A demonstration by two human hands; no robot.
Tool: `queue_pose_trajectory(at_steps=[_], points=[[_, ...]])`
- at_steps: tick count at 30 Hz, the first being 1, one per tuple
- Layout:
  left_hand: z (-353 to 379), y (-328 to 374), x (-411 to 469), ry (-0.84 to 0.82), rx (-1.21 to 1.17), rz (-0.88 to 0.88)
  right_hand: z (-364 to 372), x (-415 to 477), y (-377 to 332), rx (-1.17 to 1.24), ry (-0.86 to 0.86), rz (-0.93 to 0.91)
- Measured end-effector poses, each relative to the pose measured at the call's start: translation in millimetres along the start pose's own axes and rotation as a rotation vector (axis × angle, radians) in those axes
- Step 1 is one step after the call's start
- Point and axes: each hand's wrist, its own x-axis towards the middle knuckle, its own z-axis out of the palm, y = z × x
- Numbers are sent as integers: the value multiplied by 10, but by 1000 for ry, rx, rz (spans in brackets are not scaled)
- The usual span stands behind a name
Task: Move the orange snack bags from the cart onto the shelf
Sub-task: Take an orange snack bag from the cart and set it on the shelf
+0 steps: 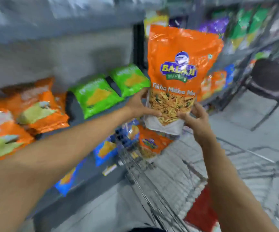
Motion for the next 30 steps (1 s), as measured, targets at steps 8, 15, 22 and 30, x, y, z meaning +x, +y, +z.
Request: queue_pose_trajectory(at_steps=[8,15,22,30], points=[[-1879,1288,-545,536,35,348,1445,538,-1776,134,-175,-455],[-3320,1534,-853,861,65,472,2986,843,-2672,221,-476,-590],[-4183,909,-849,924,167,199,4075,1144,-2414,63,-671,-478],[-4215,916,-793,892,69,81,4149,1219,-2382,-15,-445,-484]])
